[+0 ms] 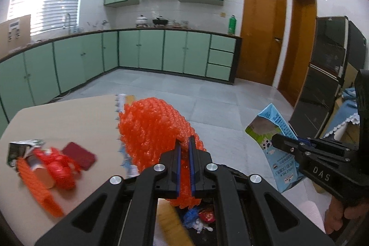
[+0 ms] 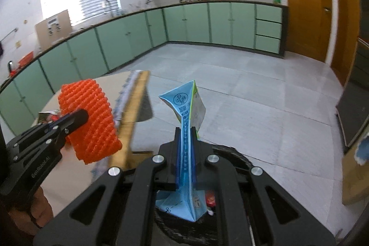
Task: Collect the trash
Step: 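Carry the foam net and milk carton over the bin and open both tools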
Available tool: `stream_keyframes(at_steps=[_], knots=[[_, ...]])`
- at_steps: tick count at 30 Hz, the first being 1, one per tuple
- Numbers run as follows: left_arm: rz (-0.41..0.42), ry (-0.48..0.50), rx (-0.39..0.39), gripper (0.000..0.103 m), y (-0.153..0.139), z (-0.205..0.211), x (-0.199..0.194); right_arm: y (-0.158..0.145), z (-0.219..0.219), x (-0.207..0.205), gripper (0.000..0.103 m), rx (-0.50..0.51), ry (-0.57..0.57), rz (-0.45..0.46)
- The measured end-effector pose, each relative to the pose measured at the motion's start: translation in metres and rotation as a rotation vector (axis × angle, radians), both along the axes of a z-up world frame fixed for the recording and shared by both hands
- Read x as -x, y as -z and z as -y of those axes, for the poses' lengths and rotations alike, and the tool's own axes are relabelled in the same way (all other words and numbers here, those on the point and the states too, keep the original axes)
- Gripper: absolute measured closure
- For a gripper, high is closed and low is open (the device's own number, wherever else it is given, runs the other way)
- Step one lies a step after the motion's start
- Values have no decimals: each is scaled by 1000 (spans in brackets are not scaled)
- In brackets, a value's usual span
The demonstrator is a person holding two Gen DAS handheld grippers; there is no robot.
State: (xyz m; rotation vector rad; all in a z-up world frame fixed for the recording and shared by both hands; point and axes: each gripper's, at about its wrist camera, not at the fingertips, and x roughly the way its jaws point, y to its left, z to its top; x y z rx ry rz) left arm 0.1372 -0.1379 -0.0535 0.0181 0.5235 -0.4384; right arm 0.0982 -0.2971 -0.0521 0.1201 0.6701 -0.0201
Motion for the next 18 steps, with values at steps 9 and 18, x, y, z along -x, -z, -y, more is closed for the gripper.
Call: stream_keyframes(at_steps=[9,18], knots=[[-83,64,-17,97,31,41,-19,40,30,-11,96,-19,72,-82],[-168,128,-36,72,56,70,-38,77,51,-33,77,-32,110,-171]])
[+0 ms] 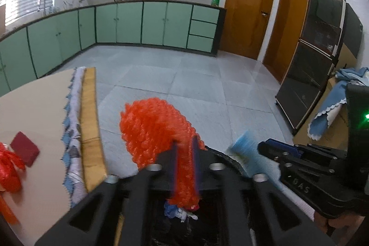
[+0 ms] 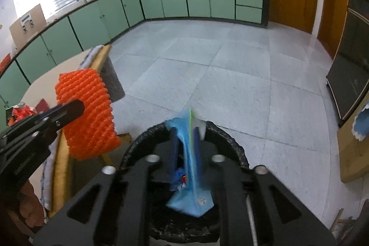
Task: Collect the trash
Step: 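Carry the foam net and milk carton over the bin and open both tools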
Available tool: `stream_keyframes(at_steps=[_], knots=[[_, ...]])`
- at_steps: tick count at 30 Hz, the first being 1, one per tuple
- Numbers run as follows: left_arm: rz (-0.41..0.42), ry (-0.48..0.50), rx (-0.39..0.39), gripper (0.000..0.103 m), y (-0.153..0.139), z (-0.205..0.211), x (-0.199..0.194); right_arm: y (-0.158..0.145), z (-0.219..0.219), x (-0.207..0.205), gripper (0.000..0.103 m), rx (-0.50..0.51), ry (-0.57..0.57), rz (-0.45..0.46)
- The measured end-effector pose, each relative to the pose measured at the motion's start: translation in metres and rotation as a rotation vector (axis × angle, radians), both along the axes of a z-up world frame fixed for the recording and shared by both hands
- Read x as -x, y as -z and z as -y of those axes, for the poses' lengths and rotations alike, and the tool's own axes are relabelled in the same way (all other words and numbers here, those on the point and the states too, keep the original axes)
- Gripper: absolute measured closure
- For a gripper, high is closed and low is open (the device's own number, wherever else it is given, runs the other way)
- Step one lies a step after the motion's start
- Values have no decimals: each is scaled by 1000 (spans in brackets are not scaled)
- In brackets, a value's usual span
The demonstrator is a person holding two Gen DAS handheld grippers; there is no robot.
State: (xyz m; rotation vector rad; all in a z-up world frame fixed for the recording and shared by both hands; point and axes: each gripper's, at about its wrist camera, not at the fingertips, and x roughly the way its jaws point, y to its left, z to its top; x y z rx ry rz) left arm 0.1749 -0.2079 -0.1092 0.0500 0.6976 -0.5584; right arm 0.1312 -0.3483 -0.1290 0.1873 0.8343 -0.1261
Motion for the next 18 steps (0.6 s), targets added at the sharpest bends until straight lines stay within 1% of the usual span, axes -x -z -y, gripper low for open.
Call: stream_keyframes(at_steps=[1,2,3,4,5,6,7,8,9,10,14,18], knots=[[1,2,5,57,1,0,1,1,1,1,70,-5,11,3],[2,5,8,52,1,-1,1,1,2,2,67,-5,18,5],[6,11,12,52,1,-2,2,2,2,3,62,-2,26,6],[8,10,9,51,1,-2,3,2,2,5,55,5,33,7],[9,9,9,48,1,-4,3,2,4,5,49,12,41,9],[9,3,13,47,0,-7,3,2,3,6,36,25,55,15],[10,-3,18,45,-2,-11,3,1,5,7,27,36,66,23],[14,-14,20,44,-4,-16,3,-1,3,9,23,58,79,40],[27,-36,21,43,-7,-24,5,-4,1,11,15,79,89,56],[36,-50,20,42,-10,-29,4,-6,2,11,12,93,94,67],[95,-155,14,40,-28,-64,13,-19,-16,12,11,139,62,113],[168,-291,-18,39,-43,-107,30,-34,-42,11,9,133,4,173]])
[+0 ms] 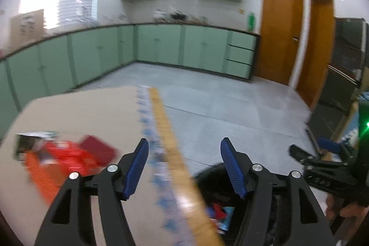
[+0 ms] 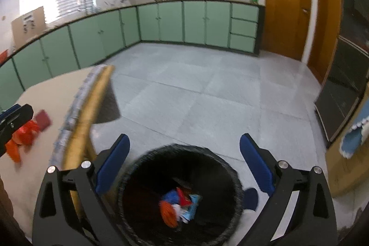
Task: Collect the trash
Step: 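Carry the foam net and milk carton over the bin and open both tools, then grasp the second orange foam net with the left tool and lift it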
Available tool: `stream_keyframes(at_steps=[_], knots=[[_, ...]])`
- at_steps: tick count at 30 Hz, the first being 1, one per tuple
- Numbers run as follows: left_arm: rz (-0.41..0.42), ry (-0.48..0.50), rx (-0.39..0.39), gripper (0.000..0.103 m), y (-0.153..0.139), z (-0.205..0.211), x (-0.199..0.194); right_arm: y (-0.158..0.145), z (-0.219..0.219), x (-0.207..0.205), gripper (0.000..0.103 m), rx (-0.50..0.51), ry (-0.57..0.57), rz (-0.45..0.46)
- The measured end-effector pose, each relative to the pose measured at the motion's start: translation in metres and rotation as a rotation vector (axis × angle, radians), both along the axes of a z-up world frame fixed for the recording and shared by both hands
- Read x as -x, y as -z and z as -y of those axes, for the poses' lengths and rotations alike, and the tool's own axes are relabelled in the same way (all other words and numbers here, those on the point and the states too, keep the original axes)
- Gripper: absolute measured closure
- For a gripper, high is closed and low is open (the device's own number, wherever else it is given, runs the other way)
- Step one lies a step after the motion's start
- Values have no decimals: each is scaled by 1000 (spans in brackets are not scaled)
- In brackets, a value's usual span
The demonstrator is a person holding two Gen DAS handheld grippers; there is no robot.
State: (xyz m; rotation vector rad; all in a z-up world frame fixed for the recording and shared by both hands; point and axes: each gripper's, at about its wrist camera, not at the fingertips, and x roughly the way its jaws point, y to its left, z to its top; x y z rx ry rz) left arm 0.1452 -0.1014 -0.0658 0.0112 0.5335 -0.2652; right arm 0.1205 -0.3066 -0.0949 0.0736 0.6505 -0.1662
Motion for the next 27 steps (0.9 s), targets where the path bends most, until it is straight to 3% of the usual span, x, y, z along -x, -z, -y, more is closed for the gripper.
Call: stream_keyframes(at_steps=[6,12,18,27], knots=[[56,-199,-64,36,-7,-64,25,-21,-52,-5,8,-14,-94,84],[4,-346,-41,35,6,-112,32,-21,-107,-10,8,-17,-191,116],[-18,-402,-26,35,19,-134,31,-14,-139,-19,8,-28,-229,128],[-36,-406,-40,35,35,-129,25,-5,-152,-32,8,-64,-227,126]])
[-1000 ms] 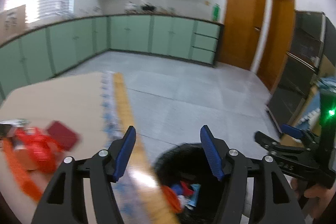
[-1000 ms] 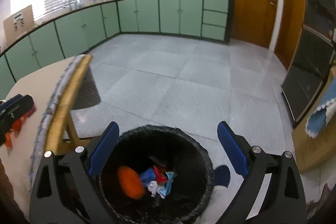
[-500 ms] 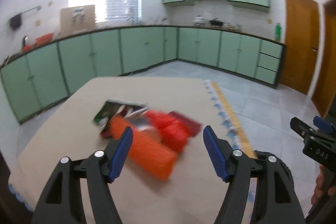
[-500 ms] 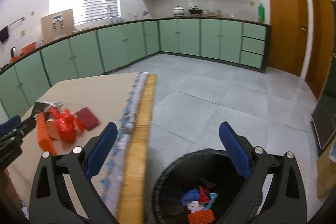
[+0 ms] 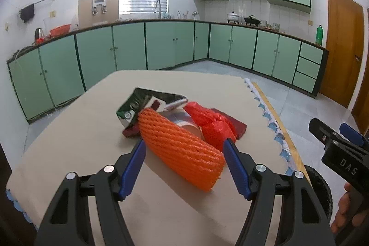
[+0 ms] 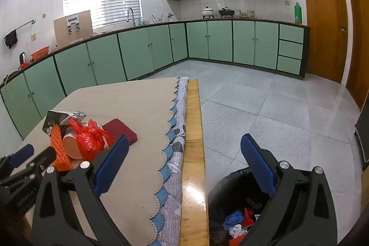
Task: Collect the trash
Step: 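Grasp the second orange foam net with the left tool and lift it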
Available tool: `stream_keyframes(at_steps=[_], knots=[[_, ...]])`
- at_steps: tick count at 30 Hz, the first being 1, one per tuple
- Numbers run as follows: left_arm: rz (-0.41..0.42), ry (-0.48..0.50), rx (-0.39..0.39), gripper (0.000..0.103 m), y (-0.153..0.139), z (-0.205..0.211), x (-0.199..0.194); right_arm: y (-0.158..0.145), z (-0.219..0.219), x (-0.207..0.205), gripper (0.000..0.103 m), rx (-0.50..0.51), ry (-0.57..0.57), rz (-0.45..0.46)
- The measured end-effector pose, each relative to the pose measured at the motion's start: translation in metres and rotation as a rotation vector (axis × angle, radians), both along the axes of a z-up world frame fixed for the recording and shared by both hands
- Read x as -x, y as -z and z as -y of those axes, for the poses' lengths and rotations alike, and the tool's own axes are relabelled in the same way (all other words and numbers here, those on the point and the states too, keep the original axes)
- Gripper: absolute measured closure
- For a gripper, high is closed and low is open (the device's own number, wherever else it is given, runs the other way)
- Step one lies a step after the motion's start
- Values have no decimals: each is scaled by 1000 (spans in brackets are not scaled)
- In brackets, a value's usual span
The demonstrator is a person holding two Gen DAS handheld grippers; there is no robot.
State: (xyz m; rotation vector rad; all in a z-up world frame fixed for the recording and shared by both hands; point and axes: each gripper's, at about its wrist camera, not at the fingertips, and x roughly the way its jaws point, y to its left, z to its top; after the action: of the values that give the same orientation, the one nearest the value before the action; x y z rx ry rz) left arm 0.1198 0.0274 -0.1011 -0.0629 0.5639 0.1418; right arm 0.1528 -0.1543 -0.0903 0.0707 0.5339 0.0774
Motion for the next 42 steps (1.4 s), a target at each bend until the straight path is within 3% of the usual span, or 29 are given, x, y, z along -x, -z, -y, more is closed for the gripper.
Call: stream_keyframes(at_steps=[16,23,26,32,36,42], knots=[[-81,-35,-3,35,25,0,-25,16,0,-8,8,-10,-20,-34],[-94,-56,33,67,25,-17,-20,15,-17,-9,8,-1,-83,-33],[-91,-79,43,75,23,-28,-15,13,-26,-8,8,3,-110,-29],[-74,-124,44,82,16,-50,-1,9,-46,-11,10,2,-173,-24],[-67,-142,34,84,13,-62,8,5,-67,-14,18,-1,-229,-32],[-48,-190,10,84,8,-82,19,-5,-100,-20,19,3,-295,-18]])
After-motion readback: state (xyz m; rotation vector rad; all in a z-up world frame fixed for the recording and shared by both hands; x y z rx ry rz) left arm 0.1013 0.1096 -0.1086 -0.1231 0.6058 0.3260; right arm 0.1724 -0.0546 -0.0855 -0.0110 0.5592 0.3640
